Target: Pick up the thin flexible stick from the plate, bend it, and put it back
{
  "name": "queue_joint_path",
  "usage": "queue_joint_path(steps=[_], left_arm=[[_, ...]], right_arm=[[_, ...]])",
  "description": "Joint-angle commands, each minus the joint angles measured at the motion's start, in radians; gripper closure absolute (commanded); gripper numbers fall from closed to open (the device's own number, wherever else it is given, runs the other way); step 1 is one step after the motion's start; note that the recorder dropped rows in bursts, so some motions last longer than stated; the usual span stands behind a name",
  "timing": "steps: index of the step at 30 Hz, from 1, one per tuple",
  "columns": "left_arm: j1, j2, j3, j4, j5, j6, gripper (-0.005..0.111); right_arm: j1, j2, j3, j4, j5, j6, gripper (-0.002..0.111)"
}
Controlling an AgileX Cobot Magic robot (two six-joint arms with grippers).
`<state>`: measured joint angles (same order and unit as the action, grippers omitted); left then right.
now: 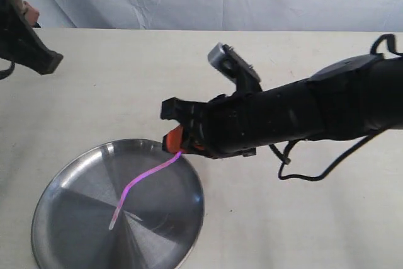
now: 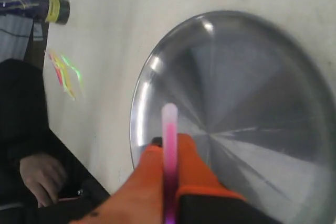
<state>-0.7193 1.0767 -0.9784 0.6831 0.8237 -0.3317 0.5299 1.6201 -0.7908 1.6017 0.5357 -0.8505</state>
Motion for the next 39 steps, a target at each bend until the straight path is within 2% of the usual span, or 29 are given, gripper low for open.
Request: queue_joint_path(steps=[1,3,5,6,8,12,15,17,19,20,23,27,30,34,39], left_arm=[[0.000,-0.059,-0.002,-0.003,0.096,-0.012,0.107],[0.000,-0.087,-0.002,-0.006,0.126,-0.012,0.107],[0.000,-0.113,-0.002,-0.015,0.126,-0.012,0.107],[0.000,-0.125,-0.002,-0.016,0.126,-0.012,0.107],[0.000,-0.144,-0.002,-0.019,0.124,-0.012,0.107],[0.000,-0.165,-0.002,-0.019,0.126,-0.006,0.107],[0.000,-0.190,-0.002,-0.021,0.156,-0.006,0.107],[0.000,-0.220,-0.002,-0.032,0.175,-0.012,0.107],[0.000,-0.259,-0.002,-0.065,0.164,-0.043,0.107],[0.000,-0.279,-0.002,-0.082,0.156,-0.057,0.107],[0.000,-0.360,0.017,-0.145,0.076,-0.108,0.107],[0.000,-0.486,0.110,-0.205,-0.038,-0.183,0.107],[0.000,-0.554,0.198,-0.209,-0.063,-0.191,0.107],[0.000,-0.598,0.285,-0.224,-0.084,-0.193,0.107],[0.000,-0.601,0.306,-0.312,-0.058,-0.196,0.107]], right_arm=[[0.055,0.091,-0.076,-0.003,0.007,-0.014,0.109],[0.074,0.138,-0.115,-0.007,0.012,-0.014,0.107],[0.089,0.177,-0.152,-0.022,0.028,-0.014,0.091],[0.089,0.195,-0.162,-0.022,0.042,-0.012,0.075],[0.089,0.210,-0.171,-0.017,0.030,-0.010,0.064],[0.086,0.205,-0.172,-0.001,0.005,-0.010,0.065],[0.086,0.153,-0.172,-0.089,-0.037,-0.008,0.065],[0.086,0.091,-0.172,-0.237,-0.083,0.056,0.079],[0.086,0.029,-0.172,-0.434,-0.099,0.150,0.106],[0.086,0.002,-0.172,-0.520,-0.099,0.196,0.108],[0.086,-0.099,-0.172,-0.862,-0.092,0.377,0.108],[0.086,-0.252,-0.172,-1.303,-0.018,0.734,0.108],[0.086,-0.371,-0.172,-1.479,0.069,0.896,0.108],[0.088,-0.508,-0.172,-1.516,0.119,0.921,0.108],[0.088,-0.650,-0.172,-1.506,0.155,0.921,0.108]])
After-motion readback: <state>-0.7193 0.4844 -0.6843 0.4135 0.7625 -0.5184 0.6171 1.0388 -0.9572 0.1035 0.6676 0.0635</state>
